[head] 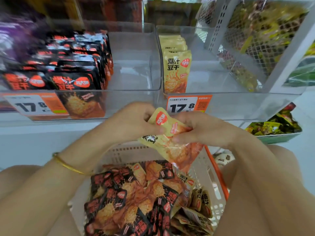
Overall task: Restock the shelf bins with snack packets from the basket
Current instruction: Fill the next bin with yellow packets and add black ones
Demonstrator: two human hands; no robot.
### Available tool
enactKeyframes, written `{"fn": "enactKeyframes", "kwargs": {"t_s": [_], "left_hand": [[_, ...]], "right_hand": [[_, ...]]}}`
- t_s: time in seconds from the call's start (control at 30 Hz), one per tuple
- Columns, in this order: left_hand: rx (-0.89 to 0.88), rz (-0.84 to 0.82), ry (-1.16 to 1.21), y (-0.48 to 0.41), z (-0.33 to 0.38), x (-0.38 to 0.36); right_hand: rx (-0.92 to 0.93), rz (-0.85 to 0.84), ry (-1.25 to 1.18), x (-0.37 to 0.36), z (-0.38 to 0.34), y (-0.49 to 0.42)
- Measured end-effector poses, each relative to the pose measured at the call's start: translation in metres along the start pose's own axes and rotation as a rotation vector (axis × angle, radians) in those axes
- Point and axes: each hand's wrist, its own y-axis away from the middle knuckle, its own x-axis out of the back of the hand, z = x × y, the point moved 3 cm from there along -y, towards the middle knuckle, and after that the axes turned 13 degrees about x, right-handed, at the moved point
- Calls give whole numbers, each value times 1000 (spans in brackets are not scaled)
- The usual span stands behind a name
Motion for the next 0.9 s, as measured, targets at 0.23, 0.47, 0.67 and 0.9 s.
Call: {"fn": "enactKeyframes", "kwargs": {"t_s": [0.23, 0.47, 0.67, 0.9], "left_hand": [[-233, 549, 18, -12, 74, 48], [-242, 499, -338, -48, 60, 28], [-306, 553, -341, -50, 56, 26], [-319, 548, -311, -52, 53, 23]], "right_hand": [[45, 718, -339, 92, -56, -1], [-202, 648, 23, 111, 1, -61], [-403, 513, 130, 105, 32, -86], [-403, 593, 122, 102, 32, -99]]}}
